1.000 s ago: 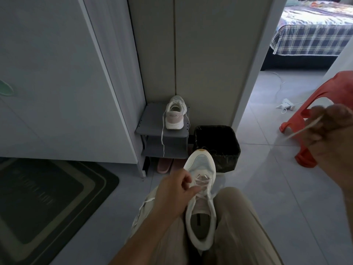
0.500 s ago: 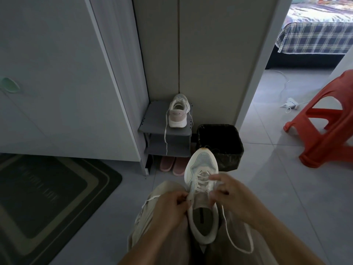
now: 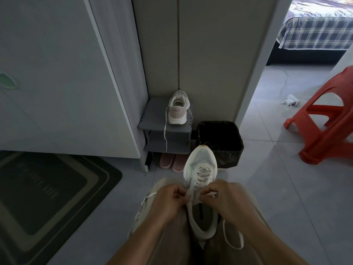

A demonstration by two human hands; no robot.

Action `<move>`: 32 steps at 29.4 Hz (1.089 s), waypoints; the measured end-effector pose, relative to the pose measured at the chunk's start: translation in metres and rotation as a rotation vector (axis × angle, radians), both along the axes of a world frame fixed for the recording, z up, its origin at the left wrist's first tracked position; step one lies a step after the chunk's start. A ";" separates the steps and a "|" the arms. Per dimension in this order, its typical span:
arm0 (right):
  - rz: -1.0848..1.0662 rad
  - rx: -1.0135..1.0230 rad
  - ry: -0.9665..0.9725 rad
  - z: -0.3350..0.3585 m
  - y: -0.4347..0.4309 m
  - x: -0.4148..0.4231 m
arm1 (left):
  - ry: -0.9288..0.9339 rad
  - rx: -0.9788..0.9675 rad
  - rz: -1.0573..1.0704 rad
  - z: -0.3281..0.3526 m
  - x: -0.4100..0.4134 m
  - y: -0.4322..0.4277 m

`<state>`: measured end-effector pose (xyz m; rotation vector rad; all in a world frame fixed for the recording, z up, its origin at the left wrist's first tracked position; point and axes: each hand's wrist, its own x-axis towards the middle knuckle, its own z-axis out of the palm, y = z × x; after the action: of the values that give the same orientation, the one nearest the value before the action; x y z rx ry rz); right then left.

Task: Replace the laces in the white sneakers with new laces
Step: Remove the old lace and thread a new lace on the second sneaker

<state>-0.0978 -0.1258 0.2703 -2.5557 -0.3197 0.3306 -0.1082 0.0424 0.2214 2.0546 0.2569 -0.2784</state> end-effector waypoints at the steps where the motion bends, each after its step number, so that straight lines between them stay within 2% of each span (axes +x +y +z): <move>1: -0.012 0.002 -0.006 -0.003 0.000 0.001 | 0.005 -0.009 0.006 0.000 0.000 0.000; 8: -0.114 0.115 -0.066 -0.027 0.007 -0.001 | 0.026 -0.027 0.013 0.003 0.000 0.000; 11: -0.092 0.083 -0.086 -0.035 0.011 -0.004 | 0.018 -0.025 0.004 0.004 -0.001 0.000; 19: -0.148 0.212 -0.223 -0.045 0.016 -0.007 | 0.016 -0.053 0.034 0.003 -0.001 -0.001; 23: -0.087 0.174 -0.286 -0.055 0.017 -0.006 | 0.010 -0.029 0.020 0.004 -0.002 -0.001; 28: -0.016 0.033 -0.494 -0.051 0.022 -0.007 | -0.031 0.025 0.036 0.004 -0.007 -0.004; 32: 0.010 0.072 -0.519 -0.060 0.022 -0.007 | -0.068 0.047 0.045 0.003 -0.010 -0.004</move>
<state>-0.1046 -0.1040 0.2103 -2.5342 -0.5205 -0.3451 -0.1186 0.0385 0.2246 2.0975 0.2692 -0.1757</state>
